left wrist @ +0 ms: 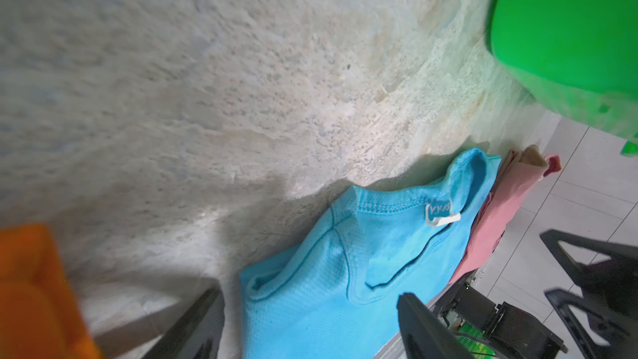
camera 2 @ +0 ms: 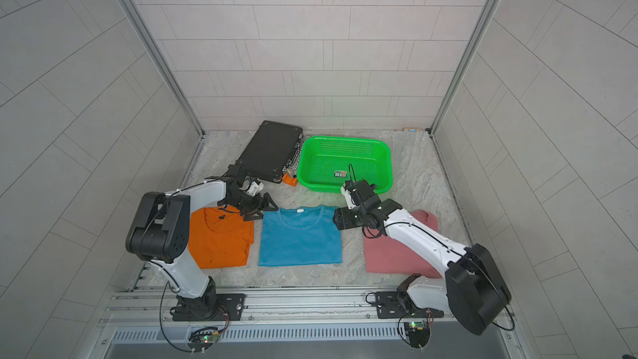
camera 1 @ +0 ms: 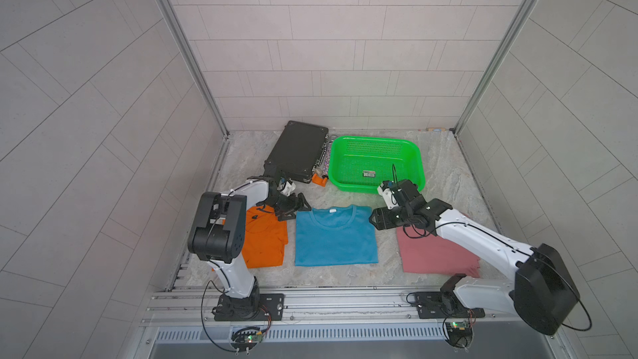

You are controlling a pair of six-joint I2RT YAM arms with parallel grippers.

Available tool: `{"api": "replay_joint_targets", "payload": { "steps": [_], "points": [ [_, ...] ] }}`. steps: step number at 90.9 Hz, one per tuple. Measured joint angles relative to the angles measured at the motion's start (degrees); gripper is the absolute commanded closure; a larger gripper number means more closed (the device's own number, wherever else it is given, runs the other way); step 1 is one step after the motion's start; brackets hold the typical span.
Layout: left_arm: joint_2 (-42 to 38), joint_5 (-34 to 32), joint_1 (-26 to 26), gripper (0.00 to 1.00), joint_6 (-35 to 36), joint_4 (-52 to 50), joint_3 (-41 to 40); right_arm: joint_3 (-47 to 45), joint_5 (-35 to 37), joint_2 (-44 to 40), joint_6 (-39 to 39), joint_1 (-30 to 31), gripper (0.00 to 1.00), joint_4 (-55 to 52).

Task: Put the folded t-shirts into the basket
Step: Pick up the T-shirt from the center of the board.

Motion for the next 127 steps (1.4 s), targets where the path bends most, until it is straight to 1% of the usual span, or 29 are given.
{"api": "replay_joint_targets", "payload": {
  "steps": [6, 10, 16, 22, 29, 35, 39, 45, 56, 63, 72, 80, 85, 91, 101, 109, 120, 127],
  "points": [
    [-0.59, -1.07, -0.15, 0.19, 0.79, -0.35, -0.02, -2.51, 0.39, -4.48, -1.92, 1.20, 0.24, 0.37],
    [-1.03, -1.86, -0.33, 0.19, 1.38, -0.48, -0.02, -4.31, 1.18, -6.71, -2.54, 1.42, 0.19, 1.38],
    [-1.64, -3.13, -0.55, 0.19, 2.19, -0.57, 0.00, -7.15, 3.37, -8.85, -2.32, 1.44, 0.19, 3.89],
    [-1.64, -4.66, -0.72, 0.19, 2.45, -0.57, 0.20, -8.44, 5.05, -8.24, -1.31, 1.38, 0.20, 5.88],
    [-1.22, -5.79, -1.01, 0.20, 2.25, -0.55, 0.24, -7.58, 6.43, -4.83, 2.01, 1.11, 0.22, 7.65],
    [-0.79, -5.95, -1.36, 0.22, 1.55, -0.33, 0.28, -5.68, 4.46, -0.59, 6.19, 0.20, 0.30, 8.76],
    [-0.79, -5.88, -1.62, 0.24, 0.83, -0.07, 0.24, -5.07, 2.60, 1.73, 8.63, -0.42, 0.31, 10.67],
    [-0.81, -5.31, -1.84, 0.30, -0.26, 1.05, -0.37, -6.08, -0.13, 3.58, 13.07, -1.16, 0.30, 14.58],
    [-0.90, -3.45, -1.92, 0.36, -1.68, 3.32, -1.84, -12.07, -3.58, 3.08, 20.72, -1.77, 0.30, 20.90],
    [-0.85, -2.49, -2.12, 0.45, -2.80, 5.05, -2.78, -14.47, -5.16, 3.37, 23.69, -2.97, 0.30, 22.21],
    [-0.42, -1.05, -2.23, 0.47, -3.80, 7.19, -3.61, -15.19, -7.39, 5.40, 25.81, -5.57, 0.28, 23.78],
    [0.55, 1.07, -2.23, 0.48, -4.83, 8.98, -3.63, -14.97, -9.16, 8.92, 26.67, -7.41, 0.27, 25.94],
    [1.14, 2.29, -2.23, 0.54, -5.40, 10.10, -3.67, -14.49, -9.92, 10.19, 26.80, -7.89, 0.27, 27.43],
    [1.86, 3.41, -2.23, 0.64, -5.97, 11.30, -3.89, -14.14, -11.02, 11.74, 26.84, -8.76, 0.27, 29.38],
    [2.89, 3.96, -2.25, 0.85, -6.25, 12.48, -4.35, -14.32, -12.28, 13.33, 27.19, -10.69, 0.27, 32.98],
    [3.63, 4.11, -2.23, 0.99, -6.78, 12.81, -4.72, -15.10, -13.11, 13.62, 27.45, -11.98, 0.29, 35.10],
    [3.74, 4.50, -2.34, 1.00, -6.40, 12.94, -4.70, -15.50, -13.94, 14.16, 27.61, -12.61, 0.30, 36.89],
    [3.74, 4.59, -2.47, 1.00, -6.12, 12.92, -4.70, -16.04, -14.29, 14.12, 27.50, -12.85, 0.32, 37.81]
  ]
}}
